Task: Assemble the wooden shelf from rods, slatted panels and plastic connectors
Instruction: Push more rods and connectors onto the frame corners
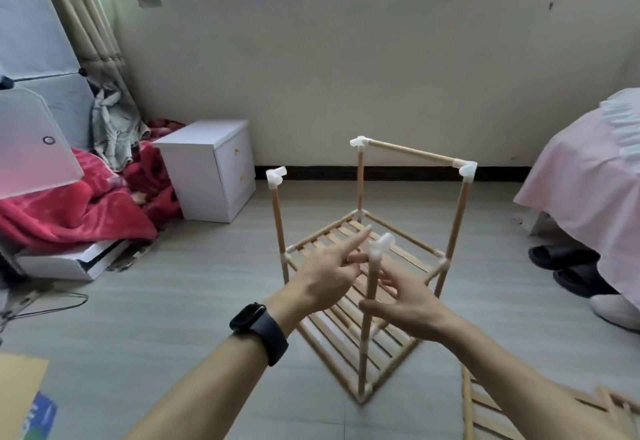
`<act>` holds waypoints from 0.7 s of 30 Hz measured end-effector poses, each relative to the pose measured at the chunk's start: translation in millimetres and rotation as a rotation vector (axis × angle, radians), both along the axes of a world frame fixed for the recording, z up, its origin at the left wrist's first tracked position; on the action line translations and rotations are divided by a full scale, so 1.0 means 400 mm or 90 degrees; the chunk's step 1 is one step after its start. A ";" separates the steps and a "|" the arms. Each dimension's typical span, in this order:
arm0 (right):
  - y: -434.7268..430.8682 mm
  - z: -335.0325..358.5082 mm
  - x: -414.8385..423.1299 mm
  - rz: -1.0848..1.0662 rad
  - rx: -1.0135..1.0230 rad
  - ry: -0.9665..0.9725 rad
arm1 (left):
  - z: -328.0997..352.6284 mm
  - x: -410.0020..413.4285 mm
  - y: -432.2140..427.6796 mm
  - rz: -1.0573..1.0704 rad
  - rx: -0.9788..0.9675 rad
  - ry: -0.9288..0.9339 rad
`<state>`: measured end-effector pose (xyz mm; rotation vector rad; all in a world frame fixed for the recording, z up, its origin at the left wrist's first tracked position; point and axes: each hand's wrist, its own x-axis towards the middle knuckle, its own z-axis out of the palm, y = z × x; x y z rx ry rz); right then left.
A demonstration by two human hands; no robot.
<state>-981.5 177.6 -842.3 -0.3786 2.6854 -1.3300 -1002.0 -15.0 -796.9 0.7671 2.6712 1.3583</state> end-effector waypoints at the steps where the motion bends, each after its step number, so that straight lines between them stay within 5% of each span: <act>1: -0.004 -0.002 0.004 -0.024 -0.026 0.029 | 0.003 0.002 0.001 -0.026 -0.004 -0.013; 4: 0.015 0.003 0.012 -0.138 -0.025 0.134 | 0.015 0.001 -0.012 -0.029 0.010 0.025; 9: 0.124 -0.018 0.009 -0.247 0.017 0.194 | 0.019 -0.068 -0.117 0.359 0.000 0.317; 12: 0.189 -0.040 -0.003 -0.352 0.002 0.238 | -0.006 -0.109 -0.184 0.466 0.037 0.208; 16: 0.247 -0.065 -0.030 -0.463 0.014 0.237 | -0.066 -0.124 -0.196 0.312 0.117 0.011; 21: 0.237 -0.077 -0.057 -0.462 0.073 0.199 | -0.115 -0.114 -0.178 0.246 0.060 0.084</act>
